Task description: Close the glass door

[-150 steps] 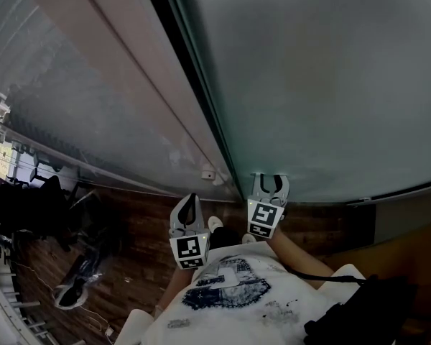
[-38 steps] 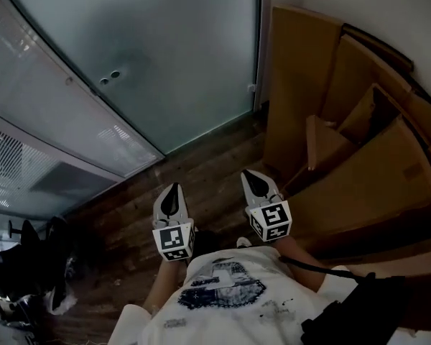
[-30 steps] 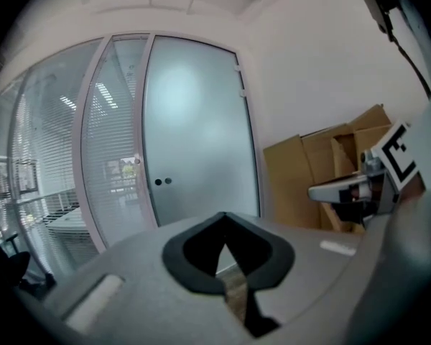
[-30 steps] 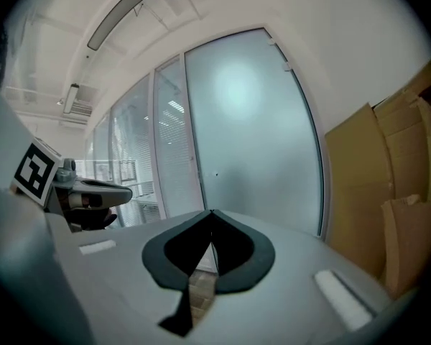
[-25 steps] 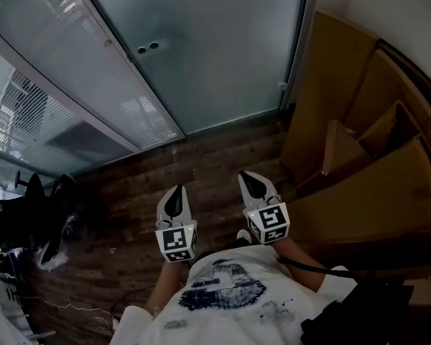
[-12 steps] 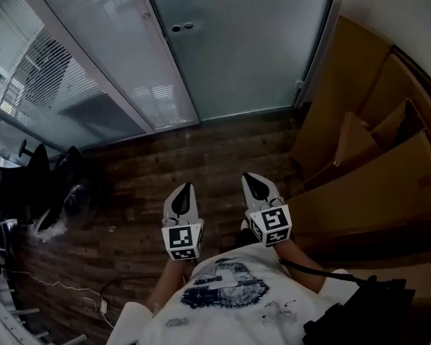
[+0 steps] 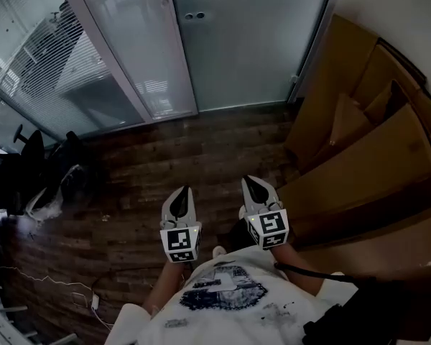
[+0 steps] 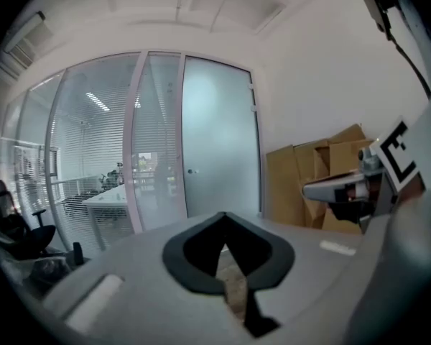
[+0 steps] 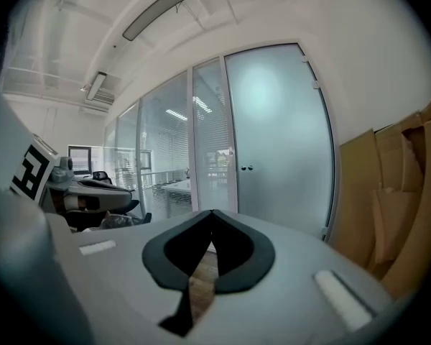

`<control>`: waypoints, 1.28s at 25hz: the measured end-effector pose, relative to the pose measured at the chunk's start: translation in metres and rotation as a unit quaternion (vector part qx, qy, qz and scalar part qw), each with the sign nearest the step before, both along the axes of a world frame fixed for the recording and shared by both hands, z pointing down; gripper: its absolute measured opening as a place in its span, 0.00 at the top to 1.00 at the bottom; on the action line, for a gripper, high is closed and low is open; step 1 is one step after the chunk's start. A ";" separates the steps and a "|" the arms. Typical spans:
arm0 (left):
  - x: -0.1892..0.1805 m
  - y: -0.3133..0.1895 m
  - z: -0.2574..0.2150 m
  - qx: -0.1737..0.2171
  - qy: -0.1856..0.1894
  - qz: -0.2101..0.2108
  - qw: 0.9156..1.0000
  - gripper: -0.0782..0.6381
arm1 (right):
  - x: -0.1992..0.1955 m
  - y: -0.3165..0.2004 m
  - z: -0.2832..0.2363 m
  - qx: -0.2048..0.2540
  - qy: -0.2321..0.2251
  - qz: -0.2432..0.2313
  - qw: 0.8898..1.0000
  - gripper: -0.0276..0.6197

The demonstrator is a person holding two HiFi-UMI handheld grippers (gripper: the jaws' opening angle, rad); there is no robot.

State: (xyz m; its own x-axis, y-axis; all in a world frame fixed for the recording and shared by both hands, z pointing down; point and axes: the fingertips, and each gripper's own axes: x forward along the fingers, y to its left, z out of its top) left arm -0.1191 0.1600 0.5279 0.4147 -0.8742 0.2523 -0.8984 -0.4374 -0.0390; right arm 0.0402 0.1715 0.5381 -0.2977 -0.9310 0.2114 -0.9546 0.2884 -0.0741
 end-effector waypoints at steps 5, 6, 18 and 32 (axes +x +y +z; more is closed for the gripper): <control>-0.021 0.044 0.010 -0.003 0.010 0.002 1.000 0.89 | -0.022 0.045 0.009 -0.011 0.005 0.001 1.000 0.95; -0.025 0.051 0.012 -0.006 0.011 0.002 1.000 0.89 | -0.026 0.052 0.010 -0.013 0.006 0.001 1.000 0.95; -0.028 0.086 0.027 -0.008 0.005 -0.006 1.000 0.89 | -0.032 0.084 0.016 -0.027 0.015 -0.025 0.999 0.95; 0.033 0.066 0.012 -0.002 -0.020 0.009 1.000 0.89 | 0.022 0.066 0.002 -0.013 -0.001 -0.025 1.000 0.95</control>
